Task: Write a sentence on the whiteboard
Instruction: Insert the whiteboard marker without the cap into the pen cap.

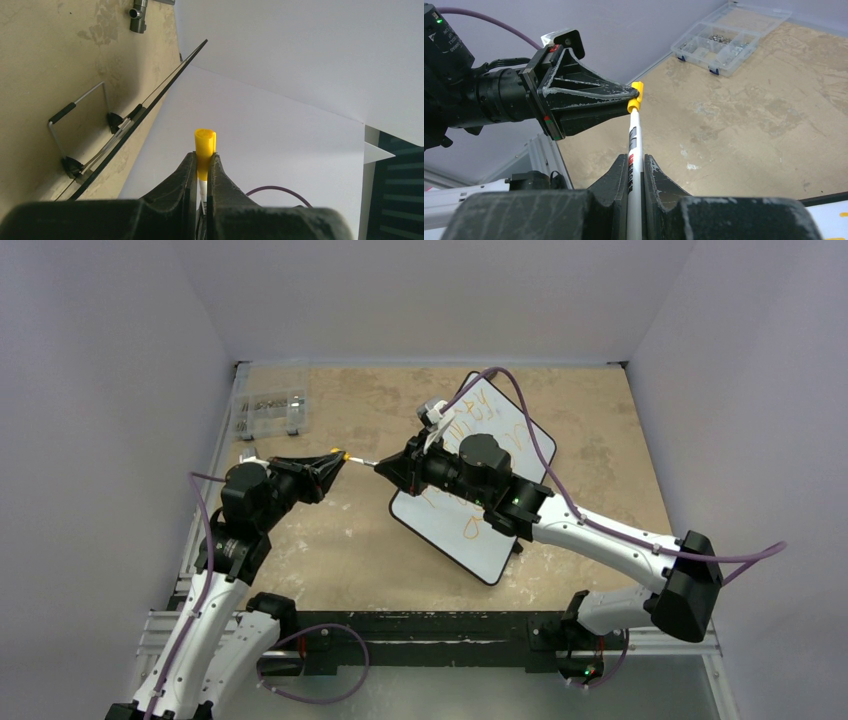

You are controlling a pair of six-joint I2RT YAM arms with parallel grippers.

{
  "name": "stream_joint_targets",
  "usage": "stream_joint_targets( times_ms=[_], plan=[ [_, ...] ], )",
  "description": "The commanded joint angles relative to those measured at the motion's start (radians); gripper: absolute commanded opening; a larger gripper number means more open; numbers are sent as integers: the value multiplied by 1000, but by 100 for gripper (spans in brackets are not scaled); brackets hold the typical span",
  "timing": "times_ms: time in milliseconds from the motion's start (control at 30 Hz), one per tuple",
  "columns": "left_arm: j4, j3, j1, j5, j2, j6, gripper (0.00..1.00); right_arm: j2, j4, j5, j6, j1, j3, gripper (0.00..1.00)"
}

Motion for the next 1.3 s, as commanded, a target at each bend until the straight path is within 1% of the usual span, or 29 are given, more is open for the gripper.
stream_joint_targets(
  times_ms=[0,367,600,867,967,1067,1267],
  plan=[
    [44,5,5,26,1,-18,0,10,33,21,-21,6,56,0],
    [61,-5,5,42,12,-14,0,72,12,31,-27,26,116,0],
    [77,-6,5,48,15,-18,0,161,-28,82,-47,69,198,0],
    [96,-7,5,73,11,-21,0,236,-14,98,-48,86,233,0],
    [144,-19,5,94,15,-17,0,255,-1,106,-39,88,242,0],
    [227,-32,5,128,28,-4,0,278,16,119,-17,89,255,0],
    [370,-53,5,162,37,20,0,335,4,185,82,89,327,0]
  ],
)
